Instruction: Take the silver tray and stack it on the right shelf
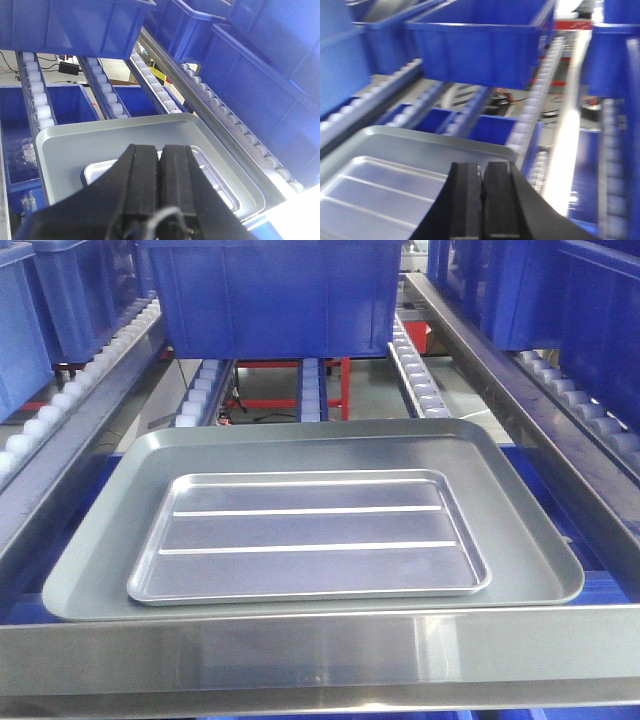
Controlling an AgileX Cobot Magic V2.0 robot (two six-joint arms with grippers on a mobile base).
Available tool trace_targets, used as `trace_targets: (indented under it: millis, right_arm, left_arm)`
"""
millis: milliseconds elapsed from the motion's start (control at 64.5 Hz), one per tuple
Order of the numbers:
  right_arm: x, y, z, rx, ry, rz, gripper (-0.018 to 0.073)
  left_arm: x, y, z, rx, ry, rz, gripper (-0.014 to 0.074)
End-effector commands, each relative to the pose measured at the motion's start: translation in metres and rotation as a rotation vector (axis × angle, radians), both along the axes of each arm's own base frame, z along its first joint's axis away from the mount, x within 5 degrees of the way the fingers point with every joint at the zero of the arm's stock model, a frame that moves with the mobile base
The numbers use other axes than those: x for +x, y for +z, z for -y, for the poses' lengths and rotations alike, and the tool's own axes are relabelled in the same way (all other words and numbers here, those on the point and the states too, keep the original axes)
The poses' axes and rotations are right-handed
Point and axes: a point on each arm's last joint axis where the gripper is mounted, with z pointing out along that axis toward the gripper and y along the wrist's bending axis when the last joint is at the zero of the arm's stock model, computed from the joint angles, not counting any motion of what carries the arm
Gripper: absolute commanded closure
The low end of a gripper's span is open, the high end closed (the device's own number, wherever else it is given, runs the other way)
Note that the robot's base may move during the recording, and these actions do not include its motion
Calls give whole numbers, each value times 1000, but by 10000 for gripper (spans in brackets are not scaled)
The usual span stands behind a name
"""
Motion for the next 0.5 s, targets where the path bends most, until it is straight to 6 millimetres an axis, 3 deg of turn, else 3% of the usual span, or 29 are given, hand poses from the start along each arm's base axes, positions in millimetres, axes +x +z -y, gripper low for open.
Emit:
trace_targets:
  millis: [0,186,481]
  right_arm:
    - [-7,9,10,-2,-93,148,505]
    - [-26,-14,20,-4,-199,171,505]
    - [-33,-48,20,72,-194,154,505]
  left_arm:
    - [-2,17,2,-65,-31,92,697]
    - [-2,17,2,-65,-31,92,697]
    - [-2,17,2,-64,-31,91,697]
